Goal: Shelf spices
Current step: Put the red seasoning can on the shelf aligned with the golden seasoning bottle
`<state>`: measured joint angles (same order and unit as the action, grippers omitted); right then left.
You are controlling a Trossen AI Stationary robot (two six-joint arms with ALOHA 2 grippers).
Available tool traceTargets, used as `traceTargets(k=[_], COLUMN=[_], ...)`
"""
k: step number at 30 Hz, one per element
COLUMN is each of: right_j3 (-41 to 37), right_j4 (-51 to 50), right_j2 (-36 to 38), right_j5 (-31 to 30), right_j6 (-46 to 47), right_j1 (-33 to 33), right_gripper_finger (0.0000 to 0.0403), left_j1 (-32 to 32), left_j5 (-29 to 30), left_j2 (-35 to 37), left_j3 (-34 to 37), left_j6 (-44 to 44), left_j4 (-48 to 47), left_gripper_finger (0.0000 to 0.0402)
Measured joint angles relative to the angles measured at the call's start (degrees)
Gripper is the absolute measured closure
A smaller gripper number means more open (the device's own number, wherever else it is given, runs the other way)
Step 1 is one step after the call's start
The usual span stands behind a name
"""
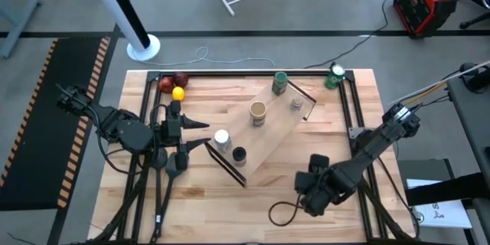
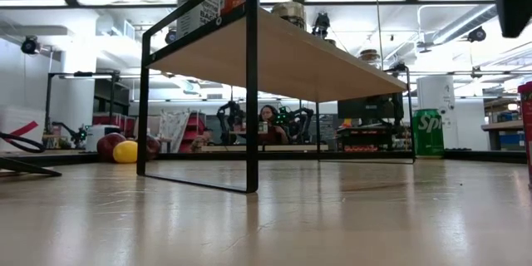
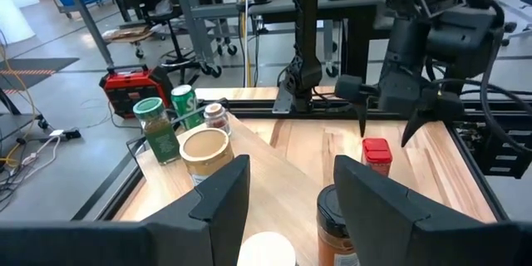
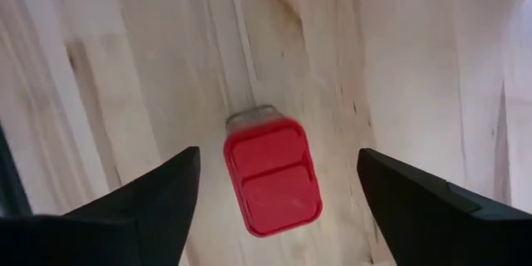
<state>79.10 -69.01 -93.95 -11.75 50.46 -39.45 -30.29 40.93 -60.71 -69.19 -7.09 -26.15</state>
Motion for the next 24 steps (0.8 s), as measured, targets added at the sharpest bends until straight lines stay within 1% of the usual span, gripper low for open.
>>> traceTargets(k=[4, 8, 14, 20, 24], right_j3=[-2.6, -5.5, -9.8, -14.9, -18.0], right_j4=[0.9, 4.5, 8.8, 16.0, 17.9], right_j2=[0.0, 0.0, 0.0, 0.0, 0.0], right_j5=[0.6, 2.1, 3.2, 4.9, 5.2], right_j6=[0.1, 0.1, -0.4, -0.4, -0.3], right_j1=[-0.7, -0.7, -0.5, -0.5, -0.2], right_gripper_finger=[0.0082, 0.007, 0.0071, 0.007, 0.0075], left_j1=[0.0, 0.0, 0.0, 0.0, 0.0], left_j5=[0.0, 0.0, 0.0, 0.0, 0.0], left_j2=[0.0, -0.1, -0.1, -0.1, -0.1], left_j3=[0.0, 0.0, 0.0, 0.0, 0.0], left_j6=[0.0, 0.1, 0.1, 0.1, 0.1], left_j4=[0.0, -0.1, -0.2, -0.2, -0.2], left_gripper_finger=[0.0237, 0.0237, 0.0237, 0.0237, 0.0237])
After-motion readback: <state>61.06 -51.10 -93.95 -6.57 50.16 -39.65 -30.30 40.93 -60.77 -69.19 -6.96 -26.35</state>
